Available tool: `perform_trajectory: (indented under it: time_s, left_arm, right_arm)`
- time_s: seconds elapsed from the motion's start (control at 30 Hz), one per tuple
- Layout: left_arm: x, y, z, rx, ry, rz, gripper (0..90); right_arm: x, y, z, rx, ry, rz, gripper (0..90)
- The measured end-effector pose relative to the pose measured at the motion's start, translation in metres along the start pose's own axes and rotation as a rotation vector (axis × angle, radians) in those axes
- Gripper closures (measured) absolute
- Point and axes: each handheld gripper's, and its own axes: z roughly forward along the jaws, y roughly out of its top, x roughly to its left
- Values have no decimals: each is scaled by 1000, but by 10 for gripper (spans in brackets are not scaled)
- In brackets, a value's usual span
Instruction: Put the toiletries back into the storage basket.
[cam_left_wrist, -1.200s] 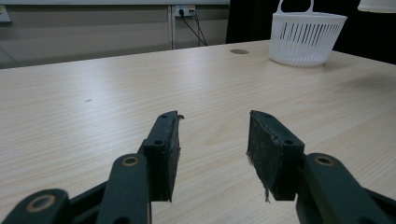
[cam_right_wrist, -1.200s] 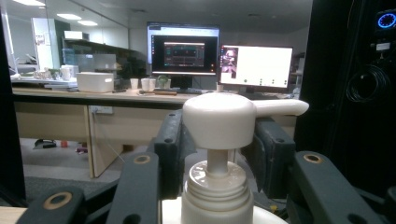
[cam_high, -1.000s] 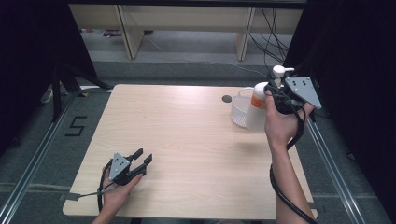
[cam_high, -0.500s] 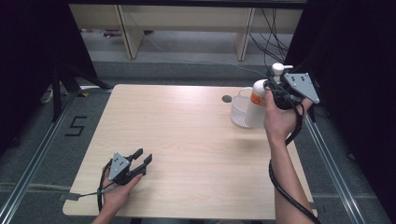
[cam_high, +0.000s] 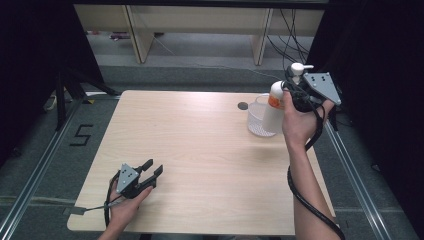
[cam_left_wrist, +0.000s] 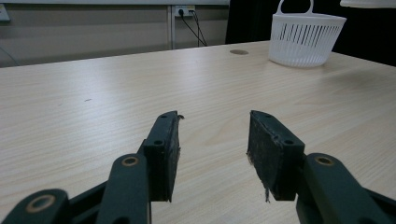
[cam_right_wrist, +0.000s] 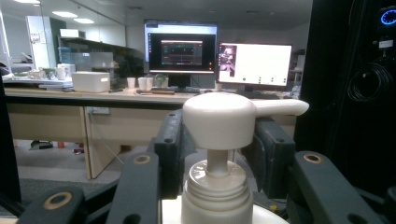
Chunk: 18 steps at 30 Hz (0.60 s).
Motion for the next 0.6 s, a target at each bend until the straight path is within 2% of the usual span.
perform_trajectory:
  time_s: [0.37,0.6]
  left_arm:
    - [0,0,2,-9,-7,7,527]
    - [0,0,2,-9,-8,7,527]
  right_arm:
    - [-5,2,7,4,-12,-10,601]
    - [-5,2,11,9,-15,0,602]
